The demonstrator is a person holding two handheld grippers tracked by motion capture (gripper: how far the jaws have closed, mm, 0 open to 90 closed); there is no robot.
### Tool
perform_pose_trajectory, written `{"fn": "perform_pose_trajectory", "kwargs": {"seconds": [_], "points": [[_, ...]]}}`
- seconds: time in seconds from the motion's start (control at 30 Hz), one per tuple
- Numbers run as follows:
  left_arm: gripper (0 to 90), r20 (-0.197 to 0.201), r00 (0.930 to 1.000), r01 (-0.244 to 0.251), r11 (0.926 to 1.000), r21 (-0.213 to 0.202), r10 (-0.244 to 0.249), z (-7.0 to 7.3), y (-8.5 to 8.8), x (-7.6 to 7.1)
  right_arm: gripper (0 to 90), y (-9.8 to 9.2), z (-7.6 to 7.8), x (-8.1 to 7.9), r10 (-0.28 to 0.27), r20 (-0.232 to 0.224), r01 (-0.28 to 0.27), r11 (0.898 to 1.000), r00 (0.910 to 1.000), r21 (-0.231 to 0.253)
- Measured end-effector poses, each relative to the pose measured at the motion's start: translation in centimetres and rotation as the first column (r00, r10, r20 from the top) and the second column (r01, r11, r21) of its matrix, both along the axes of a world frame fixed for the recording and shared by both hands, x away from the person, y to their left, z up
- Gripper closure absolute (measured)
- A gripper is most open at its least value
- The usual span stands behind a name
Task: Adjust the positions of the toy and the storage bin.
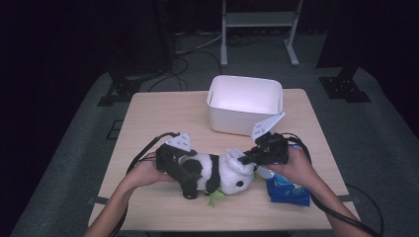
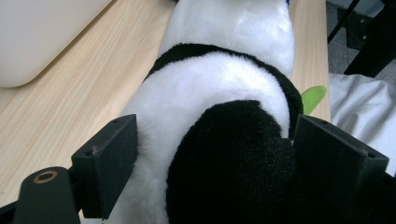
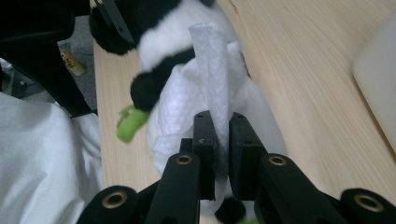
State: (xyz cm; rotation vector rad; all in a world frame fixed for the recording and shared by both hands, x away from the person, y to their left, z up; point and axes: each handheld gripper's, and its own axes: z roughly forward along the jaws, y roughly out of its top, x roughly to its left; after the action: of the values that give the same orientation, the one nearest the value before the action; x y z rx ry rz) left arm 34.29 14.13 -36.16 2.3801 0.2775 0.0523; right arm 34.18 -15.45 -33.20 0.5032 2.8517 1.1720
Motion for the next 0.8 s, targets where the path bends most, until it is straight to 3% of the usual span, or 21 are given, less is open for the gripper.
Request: {"fn": "perform_pose_trajectory", "kwargs": {"seconds": [0.27,0.5,0.53,0.63,0.8], "points": [[14.0,0.003,1.0000,0.002,1.0000,-0.003,-0.002,-0.2,-0.1,0.1,82.4,5.3,0.3,0.7,0.104,0.002,-0.104,0.994,0.9946,-0.020],[14.0,0.001,1.0000,0.005,1.0000,-0.003,-0.005,-0.2,-0.1,0.2,82.3,8.1,0.4,0.8,0.158,0.000,-0.158,0.987,0.9874,-0.037],[14.0,0.001,1.0000,0.007,1.0000,0.000,-0.007,-0.2,-0.1,0.2,81.8,8.7,0.3,0.7,0.176,0.008,-0.175,0.982,0.9843,-0.070],[14.0,0.001,1.0000,0.007,1.0000,0.001,-0.007,-0.1,-0.1,0.2,81.4,8.7,0.4,0.5,0.188,0.018,-0.185,0.977,0.9820,-0.106],[14.0,-0.004,1.0000,0.008,1.0000,0.004,-0.008,-0.1,-0.1,0.3,76.4,6.6,0.6,0.4,0.180,0.021,-0.175,0.974,0.9835,-0.141]]}}
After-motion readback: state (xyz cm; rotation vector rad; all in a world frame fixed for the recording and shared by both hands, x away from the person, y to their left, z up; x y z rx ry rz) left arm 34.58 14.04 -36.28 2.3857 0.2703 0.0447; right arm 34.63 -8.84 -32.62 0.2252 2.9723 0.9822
